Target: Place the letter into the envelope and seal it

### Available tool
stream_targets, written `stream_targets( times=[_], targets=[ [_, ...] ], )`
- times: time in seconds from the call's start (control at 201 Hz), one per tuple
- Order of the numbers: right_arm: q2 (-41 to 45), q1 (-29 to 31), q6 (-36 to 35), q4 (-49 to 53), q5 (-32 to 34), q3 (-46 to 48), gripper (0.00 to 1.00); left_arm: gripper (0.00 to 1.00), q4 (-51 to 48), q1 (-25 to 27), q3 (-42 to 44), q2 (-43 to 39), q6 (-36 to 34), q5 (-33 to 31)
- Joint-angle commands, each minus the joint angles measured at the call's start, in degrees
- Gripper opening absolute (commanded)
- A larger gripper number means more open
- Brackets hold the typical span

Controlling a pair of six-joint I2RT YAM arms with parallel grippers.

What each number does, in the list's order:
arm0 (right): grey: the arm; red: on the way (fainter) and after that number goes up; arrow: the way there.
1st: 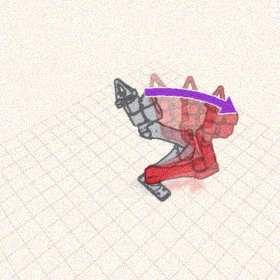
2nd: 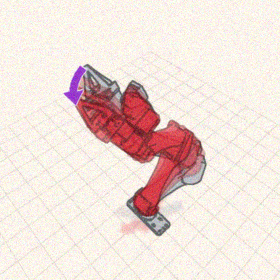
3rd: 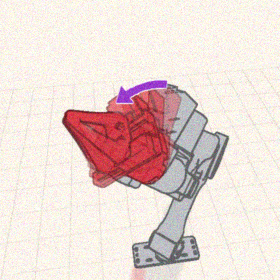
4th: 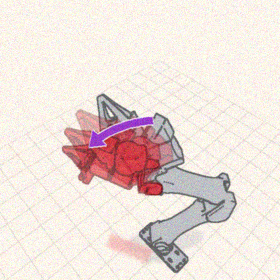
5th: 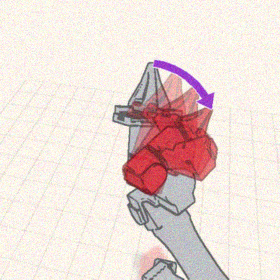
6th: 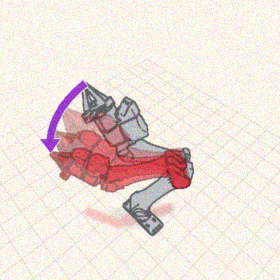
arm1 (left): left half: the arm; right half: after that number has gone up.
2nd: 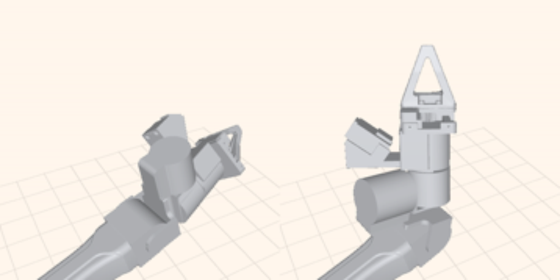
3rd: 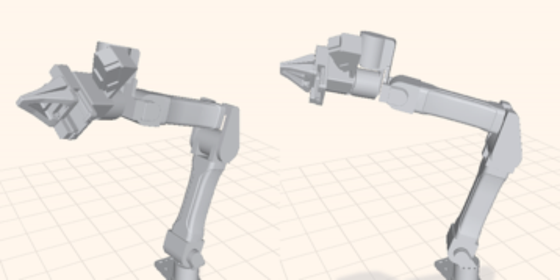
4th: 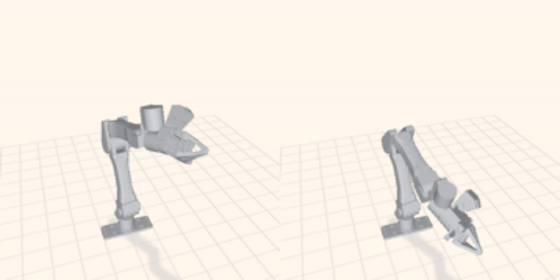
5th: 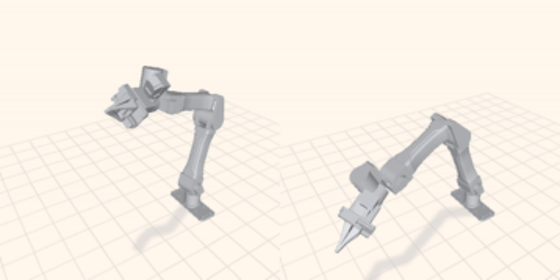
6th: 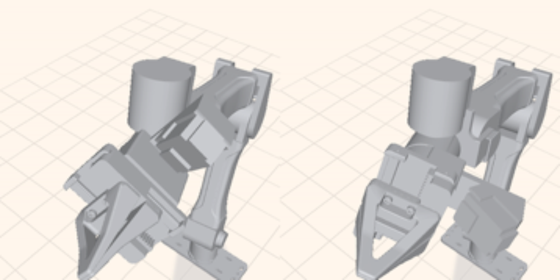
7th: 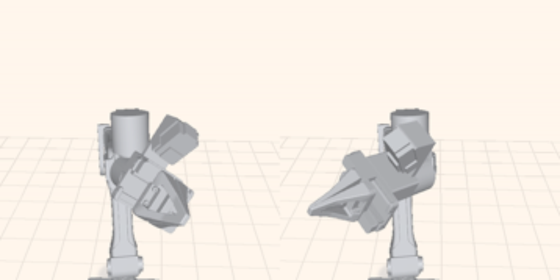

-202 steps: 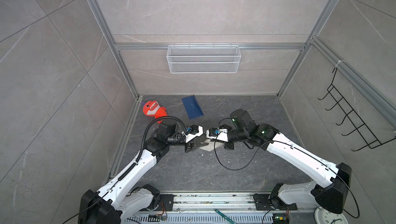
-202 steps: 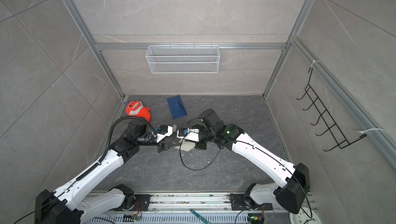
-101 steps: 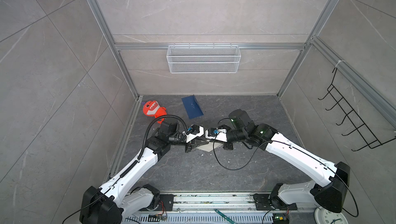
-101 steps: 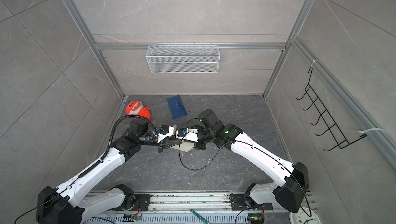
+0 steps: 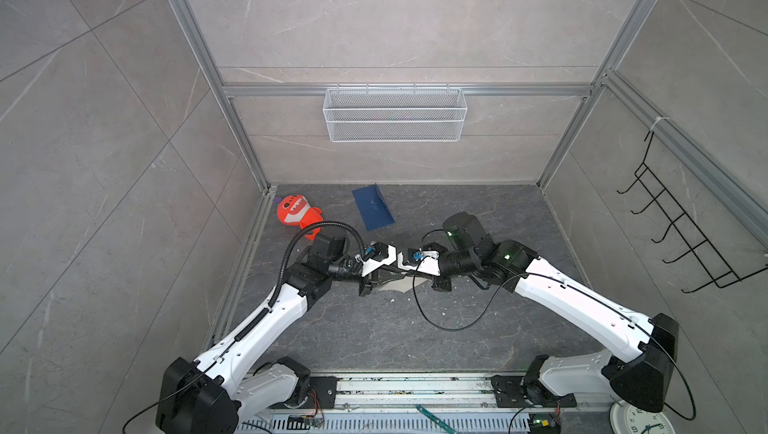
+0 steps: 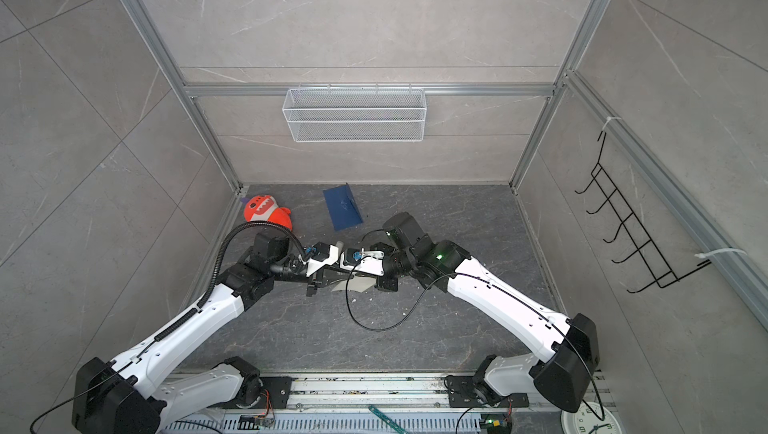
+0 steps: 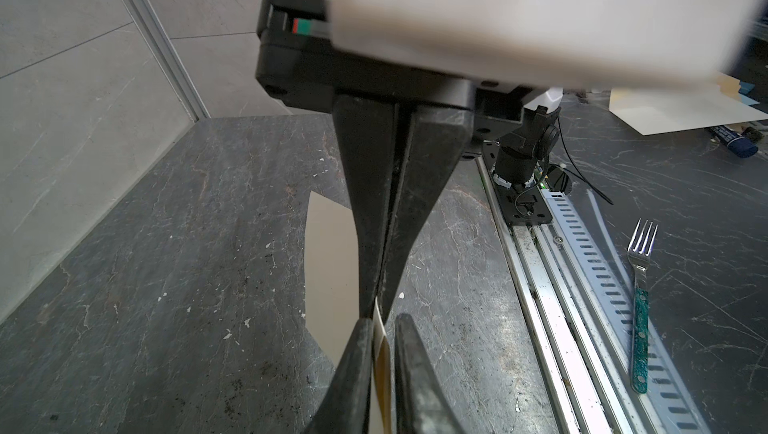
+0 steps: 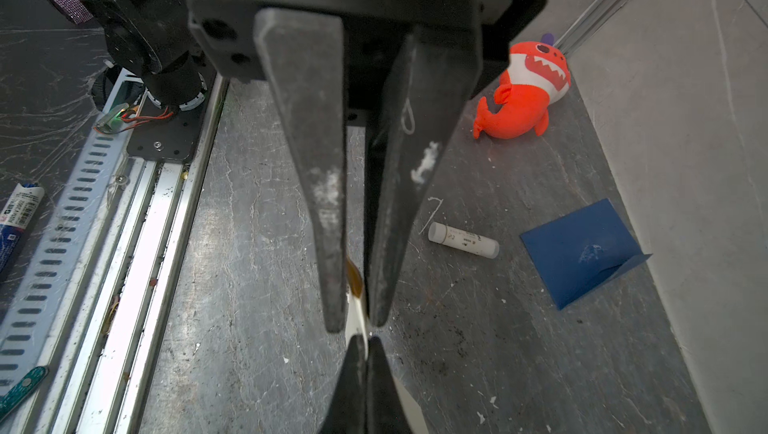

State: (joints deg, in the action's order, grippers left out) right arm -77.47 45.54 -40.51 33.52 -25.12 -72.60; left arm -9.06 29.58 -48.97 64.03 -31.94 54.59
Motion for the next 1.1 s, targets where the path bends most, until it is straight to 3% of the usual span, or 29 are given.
stream_targets(
  times=[0.0,0.209,0.568,0.946,1.096],
  targets=[
    [0.0,0.5,0.8,-0.6,-1.2,-1.5,0.0,0.14,-0.6,-0.1,-2.5,0.2,-1.4,0.9],
    [-0.1,0.7,0.7,-0.6,-1.2,-1.3,0.0,0.0,-0.9,-0.1,-2.6,0.2,-1.5,-0.1],
    [0.0,0.6,1.1,0.1,-0.2,0.2,0.0,0.0,-0.9,-0.1,-2.0,-1.5,-3.1,-0.8],
    [1.8,-0.9,2.7,-0.4,1.5,3.8,0.13,0.0,-0.8,-0.1,-1.5,-2.2,-3.9,-0.9],
    [2.7,-2.0,3.1,0.0,1.0,4.9,0.11,0.0,-1.0,-0.1,-1.4,-2.4,-4.3,-0.9]
  ],
)
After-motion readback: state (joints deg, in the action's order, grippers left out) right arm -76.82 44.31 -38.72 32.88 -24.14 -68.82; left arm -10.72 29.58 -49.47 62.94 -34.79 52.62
